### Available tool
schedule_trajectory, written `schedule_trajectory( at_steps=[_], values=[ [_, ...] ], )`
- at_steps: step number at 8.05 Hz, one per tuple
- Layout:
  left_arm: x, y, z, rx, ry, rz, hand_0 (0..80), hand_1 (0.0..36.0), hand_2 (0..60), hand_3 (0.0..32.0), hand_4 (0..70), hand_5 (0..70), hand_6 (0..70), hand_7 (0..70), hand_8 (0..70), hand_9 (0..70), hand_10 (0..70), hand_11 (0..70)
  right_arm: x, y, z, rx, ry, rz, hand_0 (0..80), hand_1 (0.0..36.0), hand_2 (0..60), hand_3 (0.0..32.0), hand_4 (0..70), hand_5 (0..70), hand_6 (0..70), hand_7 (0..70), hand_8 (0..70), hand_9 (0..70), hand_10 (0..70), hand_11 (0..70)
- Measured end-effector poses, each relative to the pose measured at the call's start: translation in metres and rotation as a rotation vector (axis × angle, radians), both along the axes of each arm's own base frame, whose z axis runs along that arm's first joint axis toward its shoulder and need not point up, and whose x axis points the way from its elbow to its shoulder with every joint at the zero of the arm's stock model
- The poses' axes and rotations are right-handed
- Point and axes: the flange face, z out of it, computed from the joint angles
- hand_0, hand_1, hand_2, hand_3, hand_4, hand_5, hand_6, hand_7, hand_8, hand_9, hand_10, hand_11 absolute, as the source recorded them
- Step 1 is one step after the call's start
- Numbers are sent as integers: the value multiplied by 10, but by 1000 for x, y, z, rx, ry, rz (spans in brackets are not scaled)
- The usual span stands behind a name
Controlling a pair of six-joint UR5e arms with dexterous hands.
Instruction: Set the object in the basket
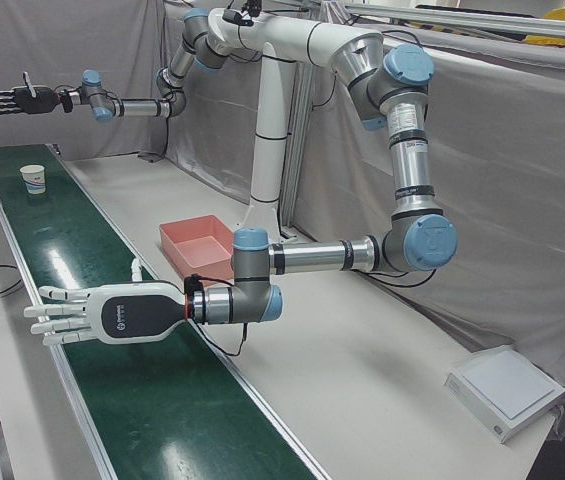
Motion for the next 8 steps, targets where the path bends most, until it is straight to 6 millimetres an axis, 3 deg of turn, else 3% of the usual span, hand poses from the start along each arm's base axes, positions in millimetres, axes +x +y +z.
schedule_trajectory(
  at_steps=[3, 6, 8],
  values=[
    [3, 2, -1, 3, -7, 22, 538, 122, 0, 52, 0, 228, 0, 0, 0, 0, 26, 58, 0, 0, 0, 0, -1, 0, 0, 0, 0, 0, 0, 0, 0, 0, 0, 0, 0, 0],
    [5, 2, -4, 5, -4, 51, 541, 128, 0, 24, 9, 245, 4, 0, 0, 0, 33, 68, 0, 0, 0, 1, -1, 0, 0, 0, 0, 0, 0, 0, 0, 0, 0, 0, 0, 0],
    [6, 1, -3, -10, 7, 58, 554, 134, 0, 26, 14, 245, 3, 0, 0, 0, 30, 64, 0, 0, 0, 0, -1, 0, 0, 0, 0, 0, 0, 0, 0, 0, 0, 0, 0, 0]
  ],
)
